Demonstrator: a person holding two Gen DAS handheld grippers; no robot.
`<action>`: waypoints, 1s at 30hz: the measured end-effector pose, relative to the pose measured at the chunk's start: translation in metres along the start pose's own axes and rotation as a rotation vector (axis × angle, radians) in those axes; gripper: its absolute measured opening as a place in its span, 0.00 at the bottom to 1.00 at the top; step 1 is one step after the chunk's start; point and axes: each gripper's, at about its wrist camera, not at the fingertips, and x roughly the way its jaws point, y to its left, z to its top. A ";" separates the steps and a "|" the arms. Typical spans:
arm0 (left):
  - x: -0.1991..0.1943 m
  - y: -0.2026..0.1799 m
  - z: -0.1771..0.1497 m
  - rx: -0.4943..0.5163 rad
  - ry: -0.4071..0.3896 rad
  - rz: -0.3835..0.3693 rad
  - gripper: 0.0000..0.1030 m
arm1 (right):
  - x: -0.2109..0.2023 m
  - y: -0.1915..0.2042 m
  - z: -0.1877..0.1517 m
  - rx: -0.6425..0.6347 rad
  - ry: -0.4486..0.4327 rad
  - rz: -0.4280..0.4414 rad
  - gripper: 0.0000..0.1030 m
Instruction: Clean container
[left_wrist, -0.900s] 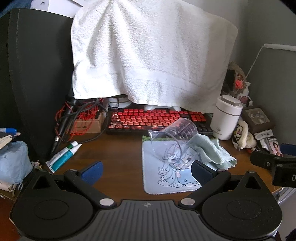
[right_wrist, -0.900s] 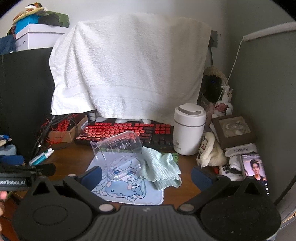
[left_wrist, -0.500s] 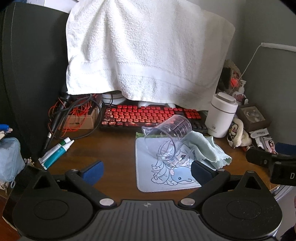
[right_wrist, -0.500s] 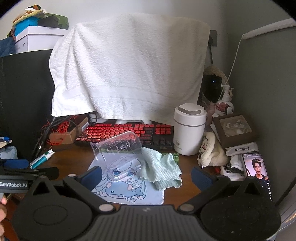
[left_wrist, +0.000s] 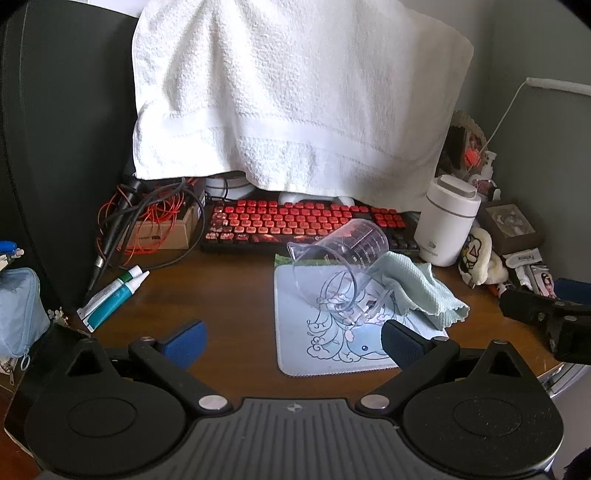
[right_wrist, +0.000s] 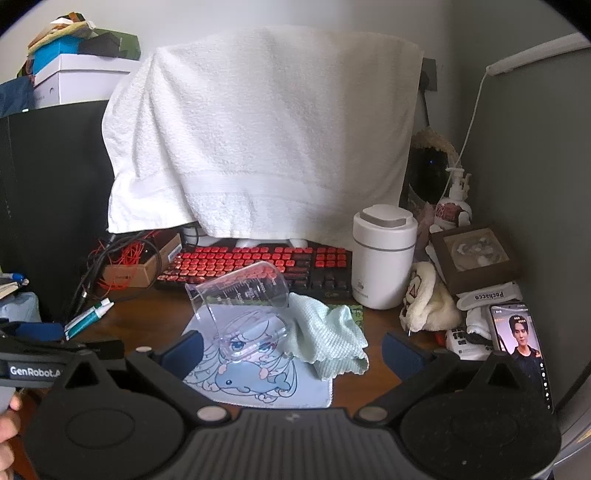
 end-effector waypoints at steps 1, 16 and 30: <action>0.001 0.001 -0.001 -0.004 0.002 -0.005 0.99 | -0.001 0.000 0.000 0.000 -0.005 0.003 1.00; 0.022 0.000 -0.010 0.022 0.011 0.001 0.99 | 0.007 -0.001 -0.014 -0.027 -0.041 -0.006 1.00; 0.032 0.009 -0.011 0.037 -0.030 0.036 0.99 | 0.011 0.000 -0.029 -0.072 -0.107 -0.012 1.00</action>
